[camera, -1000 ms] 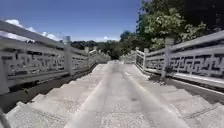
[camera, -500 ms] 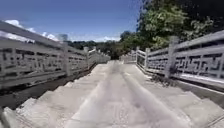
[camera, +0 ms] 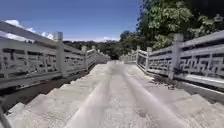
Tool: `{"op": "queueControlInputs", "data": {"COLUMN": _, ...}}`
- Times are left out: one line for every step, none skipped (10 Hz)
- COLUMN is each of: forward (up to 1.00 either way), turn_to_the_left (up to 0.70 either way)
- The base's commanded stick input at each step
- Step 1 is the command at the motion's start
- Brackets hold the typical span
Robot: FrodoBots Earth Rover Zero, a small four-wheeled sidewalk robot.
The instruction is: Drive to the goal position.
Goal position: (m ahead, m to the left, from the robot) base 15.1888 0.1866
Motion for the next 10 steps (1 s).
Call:
{"op": "queueControlInputs", "data": {"forward": 0.45, "turn_to_the_left": 0.00}}
{"op": "queueControlInputs", "data": {"forward": 0.45, "turn_to_the_left": 0.00}}
{"op": "queueControlInputs", "data": {"forward": 0.45, "turn_to_the_left": 0.00}}
{"op": "queueControlInputs", "data": {"forward": 0.45, "turn_to_the_left": 0.00}}
{"op": "queueControlInputs", "data": {"forward": 0.45, "turn_to_the_left": 0.00}}
{"op": "queueControlInputs", "data": {"forward": 0.45, "turn_to_the_left": 0.00}}
{"op": "queueControlInputs", "data": {"forward": 0.45, "turn_to_the_left": 0.00}}
{"op": "queueControlInputs", "data": {"forward": 0.45, "turn_to_the_left": 0.00}}
{"op": "queueControlInputs", "data": {"forward": 0.45, "turn_to_the_left": 0.00}}
{"op": "queueControlInputs", "data": {"forward": 0.45, "turn_to_the_left": 0.00}}
